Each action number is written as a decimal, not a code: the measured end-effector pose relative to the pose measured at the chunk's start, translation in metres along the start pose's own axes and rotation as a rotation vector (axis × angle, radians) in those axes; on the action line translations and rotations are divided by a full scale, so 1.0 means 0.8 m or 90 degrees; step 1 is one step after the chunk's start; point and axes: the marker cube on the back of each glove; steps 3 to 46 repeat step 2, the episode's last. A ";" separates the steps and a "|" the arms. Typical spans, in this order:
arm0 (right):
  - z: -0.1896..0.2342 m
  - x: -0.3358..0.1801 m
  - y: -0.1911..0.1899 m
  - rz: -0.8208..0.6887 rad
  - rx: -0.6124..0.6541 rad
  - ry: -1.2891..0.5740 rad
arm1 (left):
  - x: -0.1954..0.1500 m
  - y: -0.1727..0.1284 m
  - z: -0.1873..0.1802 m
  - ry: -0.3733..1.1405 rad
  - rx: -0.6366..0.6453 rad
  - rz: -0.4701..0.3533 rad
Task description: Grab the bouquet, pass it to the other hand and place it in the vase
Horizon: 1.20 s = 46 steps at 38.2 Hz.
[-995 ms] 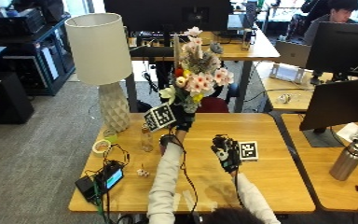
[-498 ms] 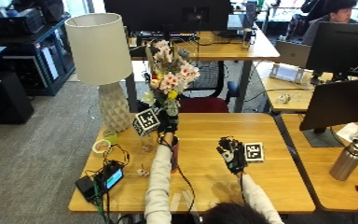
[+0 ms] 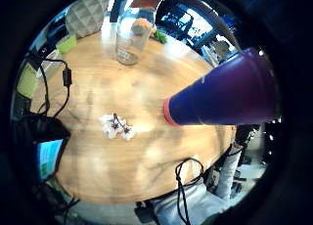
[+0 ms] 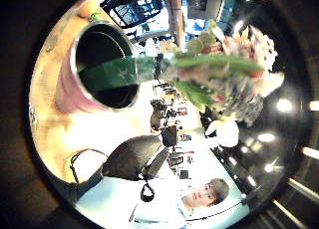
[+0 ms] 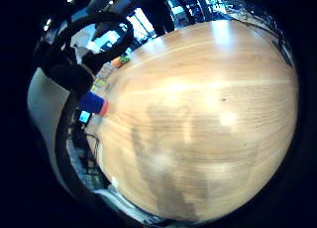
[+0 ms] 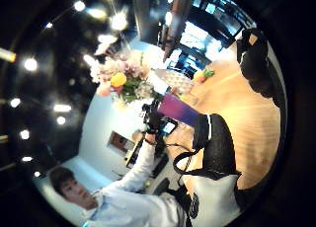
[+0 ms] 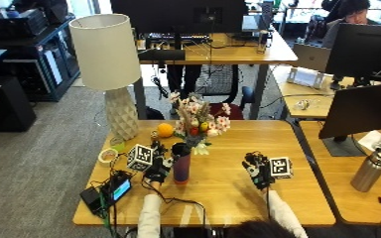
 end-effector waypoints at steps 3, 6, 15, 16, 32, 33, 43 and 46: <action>-0.001 0.002 0.001 0.004 0.000 -0.001 | 0.008 -0.012 -0.005 -0.062 0.060 0.015; -0.001 0.002 0.001 0.004 0.000 -0.001 | 0.008 -0.012 -0.005 -0.062 0.060 0.015; -0.001 0.002 0.001 0.004 0.000 -0.001 | 0.008 -0.012 -0.005 -0.062 0.060 0.015; -0.001 0.002 0.001 0.004 0.000 -0.001 | 0.008 -0.012 -0.005 -0.062 0.060 0.015; -0.001 0.002 0.001 0.004 0.000 -0.001 | 0.008 -0.012 -0.005 -0.062 0.060 0.015; -0.001 0.002 0.001 0.004 0.000 -0.001 | 0.008 -0.012 -0.005 -0.062 0.060 0.015; -0.001 0.002 0.001 0.004 0.000 -0.001 | 0.008 -0.012 -0.005 -0.062 0.060 0.015; -0.001 0.002 0.001 0.004 0.000 -0.001 | 0.008 -0.012 -0.005 -0.062 0.060 0.015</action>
